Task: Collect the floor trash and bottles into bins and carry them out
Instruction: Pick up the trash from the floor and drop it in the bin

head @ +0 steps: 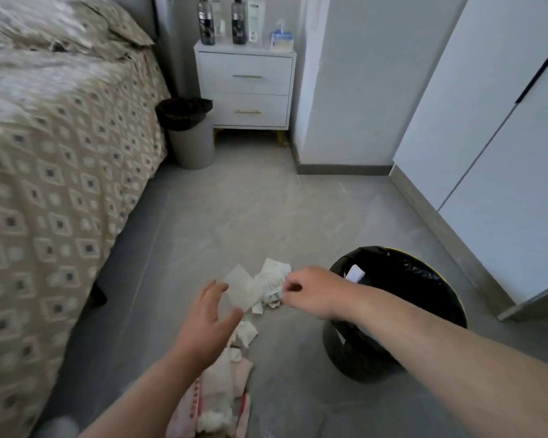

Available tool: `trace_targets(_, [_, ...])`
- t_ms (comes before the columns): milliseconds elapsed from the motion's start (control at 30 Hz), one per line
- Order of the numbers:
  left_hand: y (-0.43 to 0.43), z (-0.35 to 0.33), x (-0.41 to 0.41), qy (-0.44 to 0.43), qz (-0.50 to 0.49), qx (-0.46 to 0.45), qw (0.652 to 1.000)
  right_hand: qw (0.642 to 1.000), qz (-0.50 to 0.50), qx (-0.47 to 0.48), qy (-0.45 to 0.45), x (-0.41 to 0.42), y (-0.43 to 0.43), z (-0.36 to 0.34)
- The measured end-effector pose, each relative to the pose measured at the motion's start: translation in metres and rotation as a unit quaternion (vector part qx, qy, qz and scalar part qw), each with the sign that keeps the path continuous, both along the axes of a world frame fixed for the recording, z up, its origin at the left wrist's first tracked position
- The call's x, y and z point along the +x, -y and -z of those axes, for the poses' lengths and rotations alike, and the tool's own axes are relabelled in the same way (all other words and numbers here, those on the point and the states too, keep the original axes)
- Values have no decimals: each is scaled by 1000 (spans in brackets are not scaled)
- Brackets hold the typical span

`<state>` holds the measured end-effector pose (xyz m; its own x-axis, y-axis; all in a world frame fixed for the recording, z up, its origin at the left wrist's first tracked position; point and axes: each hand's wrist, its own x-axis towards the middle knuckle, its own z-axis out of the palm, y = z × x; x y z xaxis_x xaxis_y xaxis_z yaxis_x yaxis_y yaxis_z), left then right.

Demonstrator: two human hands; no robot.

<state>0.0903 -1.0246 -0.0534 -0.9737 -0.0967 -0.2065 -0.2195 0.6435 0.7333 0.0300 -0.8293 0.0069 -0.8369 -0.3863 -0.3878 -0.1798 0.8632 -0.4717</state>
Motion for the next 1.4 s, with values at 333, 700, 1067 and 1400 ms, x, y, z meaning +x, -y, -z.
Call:
trace_targets(333, [65,134,46,238,-230,15,944,977,-1,131,171,50,21,181])
trace_targets(700, [62,204,41,313,-179,-49,931,964,174,168,112,98,-6,277])
trace_targets(1067, [64,216,39,229,-223,64,946,953,259,95,127,103,-8,298])
trace_targets(1400, [67,184,21,186,-253,155,937,871,396,-183,226,77,-15,279])
